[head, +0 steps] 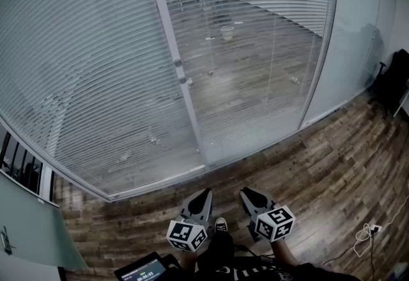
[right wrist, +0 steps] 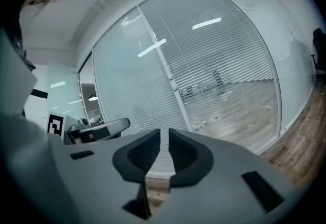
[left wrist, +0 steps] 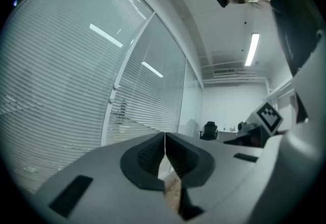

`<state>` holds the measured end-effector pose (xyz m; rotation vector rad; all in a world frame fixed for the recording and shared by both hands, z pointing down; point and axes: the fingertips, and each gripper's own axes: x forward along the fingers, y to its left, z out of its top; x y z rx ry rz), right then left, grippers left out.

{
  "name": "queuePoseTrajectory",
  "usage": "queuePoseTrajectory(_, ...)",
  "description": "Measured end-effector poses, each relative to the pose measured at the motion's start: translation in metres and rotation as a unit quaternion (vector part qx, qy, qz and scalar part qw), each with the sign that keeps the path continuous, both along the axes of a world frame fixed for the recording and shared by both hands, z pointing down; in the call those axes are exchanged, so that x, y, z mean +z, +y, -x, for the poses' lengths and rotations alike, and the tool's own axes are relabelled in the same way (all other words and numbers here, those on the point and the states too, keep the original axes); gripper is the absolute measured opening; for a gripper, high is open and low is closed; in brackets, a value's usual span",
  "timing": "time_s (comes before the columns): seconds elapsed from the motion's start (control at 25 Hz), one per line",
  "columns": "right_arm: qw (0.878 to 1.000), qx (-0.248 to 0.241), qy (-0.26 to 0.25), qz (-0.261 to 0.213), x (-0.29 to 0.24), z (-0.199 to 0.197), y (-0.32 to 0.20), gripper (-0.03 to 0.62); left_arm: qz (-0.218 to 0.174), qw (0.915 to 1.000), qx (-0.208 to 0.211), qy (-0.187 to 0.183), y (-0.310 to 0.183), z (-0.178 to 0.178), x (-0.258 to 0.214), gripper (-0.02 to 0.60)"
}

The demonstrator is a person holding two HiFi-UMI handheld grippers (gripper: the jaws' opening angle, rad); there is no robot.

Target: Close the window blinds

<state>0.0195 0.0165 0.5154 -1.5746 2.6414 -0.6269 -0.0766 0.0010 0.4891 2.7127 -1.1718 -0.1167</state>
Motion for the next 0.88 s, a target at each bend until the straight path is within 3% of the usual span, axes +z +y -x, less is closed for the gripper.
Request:
queuePoseTrajectory(0.28,0.999,0.004,-0.003,-0.036,-0.038,0.027,-0.148,0.06,-0.033,0.9994,-0.006,-0.007,-0.148,0.035,-0.037,0.006)
queuePoseTrajectory(0.48,0.999,-0.001,-0.008,-0.041,-0.046,0.041,-0.208,0.06,-0.05,0.9981,-0.019,-0.032,-0.226,0.049,-0.046,0.008)
queuePoseTrajectory(0.64,1.0,0.0,-0.006,-0.025,-0.039,0.031,-0.244,0.06,-0.071,0.9957,-0.027,-0.053,-0.281,0.041,-0.058,0.013)
queuePoseTrajectory(0.76,1.0,-0.006,-0.009,-0.024,-0.037,0.027,-0.271,0.06,-0.084,0.9932,-0.039,-0.07,-0.319,0.032,-0.064,0.08)
queuePoseTrajectory(0.88,0.999,-0.019,-0.012,-0.024,-0.035,0.016,-0.302,0.06,-0.099,0.9876,-0.066,-0.103,-0.358,0.019,-0.064,0.1)
